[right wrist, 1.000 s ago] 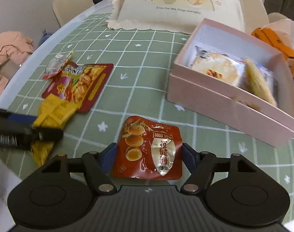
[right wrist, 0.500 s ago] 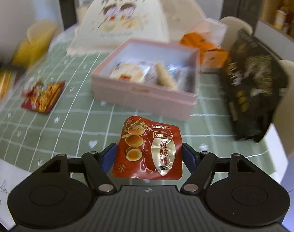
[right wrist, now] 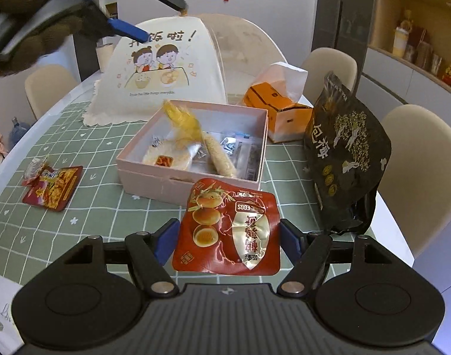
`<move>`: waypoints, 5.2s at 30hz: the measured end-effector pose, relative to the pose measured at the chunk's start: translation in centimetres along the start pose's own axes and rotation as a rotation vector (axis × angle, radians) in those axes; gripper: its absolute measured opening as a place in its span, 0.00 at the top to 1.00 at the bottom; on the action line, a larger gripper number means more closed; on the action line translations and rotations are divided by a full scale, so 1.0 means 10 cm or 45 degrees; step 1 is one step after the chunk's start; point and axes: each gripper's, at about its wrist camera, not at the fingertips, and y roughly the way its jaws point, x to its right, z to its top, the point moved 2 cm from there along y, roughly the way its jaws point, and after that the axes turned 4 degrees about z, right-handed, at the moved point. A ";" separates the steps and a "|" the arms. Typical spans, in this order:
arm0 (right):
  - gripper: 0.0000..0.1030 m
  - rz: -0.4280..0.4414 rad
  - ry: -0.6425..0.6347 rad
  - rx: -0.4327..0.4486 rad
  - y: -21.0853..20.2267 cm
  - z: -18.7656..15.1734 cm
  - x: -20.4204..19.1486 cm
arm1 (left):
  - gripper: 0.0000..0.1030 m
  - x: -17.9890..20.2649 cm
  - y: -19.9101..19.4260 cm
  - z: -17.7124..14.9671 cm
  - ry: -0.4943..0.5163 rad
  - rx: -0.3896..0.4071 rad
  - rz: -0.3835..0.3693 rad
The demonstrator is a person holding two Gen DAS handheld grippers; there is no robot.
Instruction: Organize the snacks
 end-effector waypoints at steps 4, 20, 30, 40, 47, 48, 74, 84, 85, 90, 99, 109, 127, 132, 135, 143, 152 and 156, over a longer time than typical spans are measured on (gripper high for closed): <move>0.30 0.100 0.019 0.106 -0.16 0.68 0.12 | 0.30 -0.06 -0.39 0.15 0.011 0.117 -0.063; 0.19 0.262 0.108 -0.180 0.98 1.87 -0.23 | 0.30 -2.07 -0.70 -0.42 -0.242 -0.057 0.503; 0.19 0.412 -0.044 -0.426 1.66 1.34 -1.44 | 0.32 -2.96 -0.58 -1.11 -0.376 -0.279 0.670; 0.19 0.654 -0.561 -0.425 2.01 0.79 -2.65 | 0.46 -2.80 -0.85 -1.52 -0.135 -0.359 0.693; 0.17 0.728 -0.527 -0.475 2.28 0.70 -2.79 | 0.51 -2.94 -1.27 -1.71 -0.418 -0.260 0.578; 0.17 0.740 -0.511 -0.486 2.24 0.67 -2.77 | 0.51 -2.92 -1.30 -1.72 -0.428 -0.247 0.566; 0.10 0.549 -0.520 -0.269 1.67 0.01 -2.90 | 0.41 -2.64 -0.70 -1.64 0.002 -0.237 0.921; 0.42 0.453 -0.435 -0.259 1.17 -0.32 -1.98 | 0.49 -2.26 -0.89 -1.87 0.026 -0.241 0.685; 0.41 0.447 -0.412 -0.260 1.16 -0.32 -1.91 | 0.49 -2.22 -0.95 -1.86 0.028 -0.219 0.693; 0.25 0.429 -0.312 -0.251 1.16 -0.34 -1.80 | 0.49 -2.44 -1.06 -1.61 -0.117 -0.120 0.830; 0.00 0.350 -0.335 -0.260 1.25 -0.40 -2.05 | 0.46 -2.66 -0.63 -1.41 0.029 -0.188 0.826; 0.14 0.331 -0.296 -0.379 1.24 -0.11 -2.25 | 0.46 -2.70 -0.54 -1.33 0.145 -0.213 0.771; 0.50 0.342 -0.354 -0.391 1.38 0.04 -2.77 | 0.63 -2.73 -0.63 -1.45 0.011 -0.237 0.681; 0.67 0.299 -0.369 -0.366 1.14 -0.23 -2.21 | 0.66 -2.31 -0.73 -1.77 -0.036 -0.223 0.618; 0.67 0.272 -0.383 -0.328 0.98 -0.34 -1.95 | 0.67 -1.97 -0.78 -2.04 -0.008 -0.225 0.590; 0.28 0.382 -0.263 -0.224 0.92 -0.13 -1.97 | 0.87 -1.53 -1.10 -2.78 -0.174 -0.169 0.583; 0.21 0.278 -0.374 -0.271 1.61 0.04 -2.82 | 0.87 -1.51 -1.43 -3.14 -0.204 -0.077 0.631; 0.17 0.360 -0.615 -0.199 1.50 -0.09 -2.97 | 0.87 -1.56 -1.52 -3.18 -0.256 -0.077 0.562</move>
